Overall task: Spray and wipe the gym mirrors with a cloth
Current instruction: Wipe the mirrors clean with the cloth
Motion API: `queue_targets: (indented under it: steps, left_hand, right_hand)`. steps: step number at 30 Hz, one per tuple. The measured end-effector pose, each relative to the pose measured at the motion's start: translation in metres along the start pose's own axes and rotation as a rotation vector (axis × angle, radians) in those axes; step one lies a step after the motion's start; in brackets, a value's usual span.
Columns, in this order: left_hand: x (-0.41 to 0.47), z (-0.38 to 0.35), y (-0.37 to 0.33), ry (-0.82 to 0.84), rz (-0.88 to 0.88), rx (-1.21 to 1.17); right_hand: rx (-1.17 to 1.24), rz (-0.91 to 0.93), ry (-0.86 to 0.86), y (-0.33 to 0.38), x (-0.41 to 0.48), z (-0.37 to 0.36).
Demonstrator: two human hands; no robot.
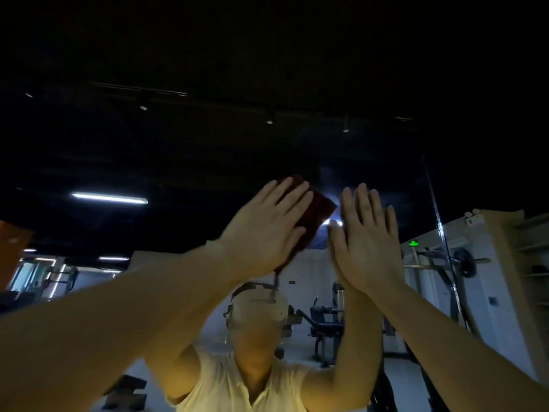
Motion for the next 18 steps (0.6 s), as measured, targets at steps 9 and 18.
queue_targets:
  steps: [9, 18]
  left_hand:
    - [-0.026, -0.012, 0.070, 0.038, 0.595, -0.101]
    - [-0.034, 0.000, -0.009, -0.002, 0.115, -0.074]
  right_hand:
    - [-0.031, -0.013, -0.038, -0.001, -0.002, -0.003]
    - [-0.026, -0.015, -0.035, 0.003, -0.004, 0.002]
Point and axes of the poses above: each hand's wrist, its own x-axis towards the middle knuckle, its own z-axis out of the back of the hand, y = z × x, the point moved 3 cm from there along x, towards the middle knuckle, and after that the axes turned 13 degrees about x, right-handed, at the moved point
